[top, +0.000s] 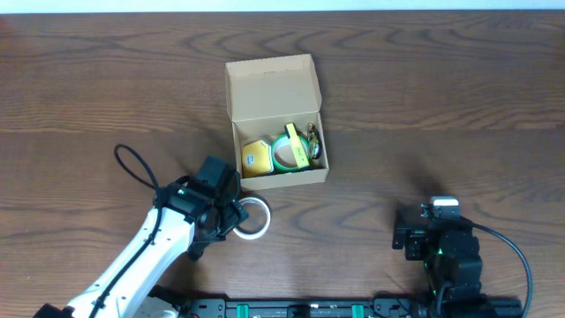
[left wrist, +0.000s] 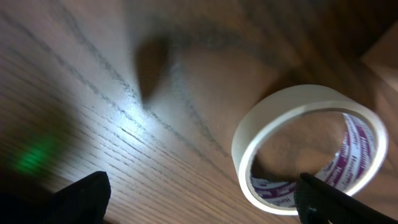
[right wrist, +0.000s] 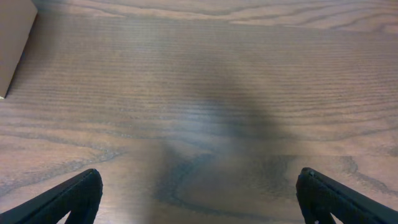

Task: Pack container
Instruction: 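Move the left gripper to the white masking tape roll and grasp it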

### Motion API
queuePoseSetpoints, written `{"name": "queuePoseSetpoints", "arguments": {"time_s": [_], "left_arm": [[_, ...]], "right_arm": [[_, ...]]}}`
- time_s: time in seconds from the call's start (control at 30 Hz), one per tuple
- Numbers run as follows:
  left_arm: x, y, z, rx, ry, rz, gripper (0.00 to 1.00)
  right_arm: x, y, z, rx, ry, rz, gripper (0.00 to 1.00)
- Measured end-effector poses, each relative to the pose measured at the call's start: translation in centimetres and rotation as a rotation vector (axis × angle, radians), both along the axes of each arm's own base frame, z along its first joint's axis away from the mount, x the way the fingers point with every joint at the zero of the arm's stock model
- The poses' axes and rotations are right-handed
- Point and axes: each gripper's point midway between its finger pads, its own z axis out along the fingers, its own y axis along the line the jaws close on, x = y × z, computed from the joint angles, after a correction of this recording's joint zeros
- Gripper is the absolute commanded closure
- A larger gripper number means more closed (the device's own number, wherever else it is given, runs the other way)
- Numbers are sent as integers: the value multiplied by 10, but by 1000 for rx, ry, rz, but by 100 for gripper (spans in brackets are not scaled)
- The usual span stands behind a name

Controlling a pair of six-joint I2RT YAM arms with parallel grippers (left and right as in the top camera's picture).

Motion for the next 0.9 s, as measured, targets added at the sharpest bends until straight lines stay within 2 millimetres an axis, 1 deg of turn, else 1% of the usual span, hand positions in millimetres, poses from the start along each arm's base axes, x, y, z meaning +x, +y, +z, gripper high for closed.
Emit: {"name": "queuePoseSetpoints", "arguments": {"time_s": [0.07, 0.2, 0.3, 0.4, 0.43, 0.6, 0.63, 0.67, 0.7, 0.77, 0.83, 0.9], "left_arm": [[-2, -1, -4, -11, 5, 27, 5], [3, -9, -11, -59, -15, 60, 5], [1, -12, -13, -70, -6, 74, 4], [2, -20, -18, -73, 0, 67, 0], [1, -21, -20, -70, 7, 65, 5], [-6, -21, -34, -36, 70, 72, 19], [-7, -21, -36, -31, 77, 74, 23], [-7, -21, -37, -29, 81, 77, 30], [-7, -20, -37, -27, 83, 71, 40], [-7, -21, -37, -29, 81, 74, 57], [-5, -21, -37, -32, 76, 80, 67], [-5, -22, -37, -34, 74, 78, 82]], "right_arm": [[0, 0, 0, 0, 0, 0, 1], [0, 0, 0, 0, 0, 0, 1], [0, 0, 0, 0, 0, 0, 1], [0, 0, 0, 0, 0, 0, 1], [0, 0, 0, 0, 0, 0, 1], [0, 0, 0, 0, 0, 0, 1], [0, 0, 0, 0, 0, 0, 1], [0, 0, 0, 0, 0, 0, 1], [0, 0, 0, 0, 0, 0, 1], [0, 0, 0, 0, 0, 0, 1], [0, 0, 0, 0, 0, 0, 1], [0, 0, 0, 0, 0, 0, 1]]}}
